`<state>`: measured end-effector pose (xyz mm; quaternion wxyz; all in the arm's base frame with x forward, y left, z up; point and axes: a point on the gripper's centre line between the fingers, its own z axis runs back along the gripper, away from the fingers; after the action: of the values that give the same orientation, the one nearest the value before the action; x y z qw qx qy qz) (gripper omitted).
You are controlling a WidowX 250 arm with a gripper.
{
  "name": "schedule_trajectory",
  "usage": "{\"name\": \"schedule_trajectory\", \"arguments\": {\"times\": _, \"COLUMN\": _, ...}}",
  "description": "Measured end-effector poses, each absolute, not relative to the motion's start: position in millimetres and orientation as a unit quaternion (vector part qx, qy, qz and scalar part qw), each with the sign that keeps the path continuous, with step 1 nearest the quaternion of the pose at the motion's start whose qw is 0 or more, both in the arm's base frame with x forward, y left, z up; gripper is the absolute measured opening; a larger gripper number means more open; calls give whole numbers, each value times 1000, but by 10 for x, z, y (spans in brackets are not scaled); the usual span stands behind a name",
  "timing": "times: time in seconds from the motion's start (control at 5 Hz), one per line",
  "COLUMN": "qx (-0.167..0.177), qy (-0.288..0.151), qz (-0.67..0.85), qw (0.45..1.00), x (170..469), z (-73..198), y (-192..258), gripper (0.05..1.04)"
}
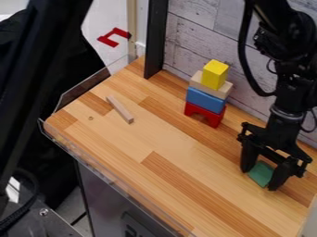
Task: Move the green triangle to the right side of the table.
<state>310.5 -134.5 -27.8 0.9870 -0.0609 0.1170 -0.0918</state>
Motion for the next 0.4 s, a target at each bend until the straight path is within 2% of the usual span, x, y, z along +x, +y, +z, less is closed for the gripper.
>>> {"name": "schedule_trajectory", "arguments": {"times": 0.2, "qx": -62, "qy": 111, "qz": -75, "qw": 989, "x": 3070, "z": -263, "y": -1292, "gripper": 1000}}
{"name": "schedule_trajectory", "arguments": {"times": 0.4, "qx": -63, "qy": 89, "qz": -58, "qw": 992, "x": 3065, "z": -50, "y": -1227, "gripper": 1000}}
